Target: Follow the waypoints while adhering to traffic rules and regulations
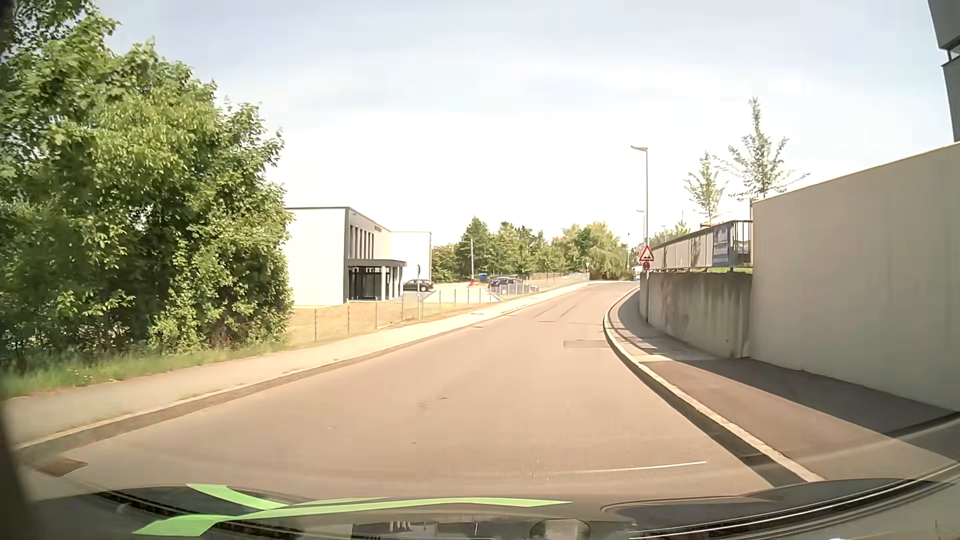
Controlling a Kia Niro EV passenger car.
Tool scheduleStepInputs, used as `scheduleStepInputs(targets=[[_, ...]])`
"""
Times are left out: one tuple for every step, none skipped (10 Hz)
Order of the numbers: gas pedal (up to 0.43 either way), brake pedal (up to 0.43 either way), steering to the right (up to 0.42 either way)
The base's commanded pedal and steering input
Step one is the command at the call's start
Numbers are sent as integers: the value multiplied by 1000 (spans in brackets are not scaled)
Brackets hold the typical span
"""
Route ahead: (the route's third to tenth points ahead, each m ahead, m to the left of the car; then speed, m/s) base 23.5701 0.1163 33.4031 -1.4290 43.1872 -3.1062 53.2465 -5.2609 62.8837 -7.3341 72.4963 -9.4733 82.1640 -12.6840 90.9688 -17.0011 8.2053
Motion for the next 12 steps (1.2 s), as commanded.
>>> scheduleStepInputs(targets=[[67, 0, 11], [67, 0, 12], [67, 0, 12], [67, 0, 12], [67, 0, 11], [67, 0, 11], [67, 0, 12], [67, 0, 16], [67, 0, 19], [67, 0, 20], [67, 0, 20], [67, 0, 20]])
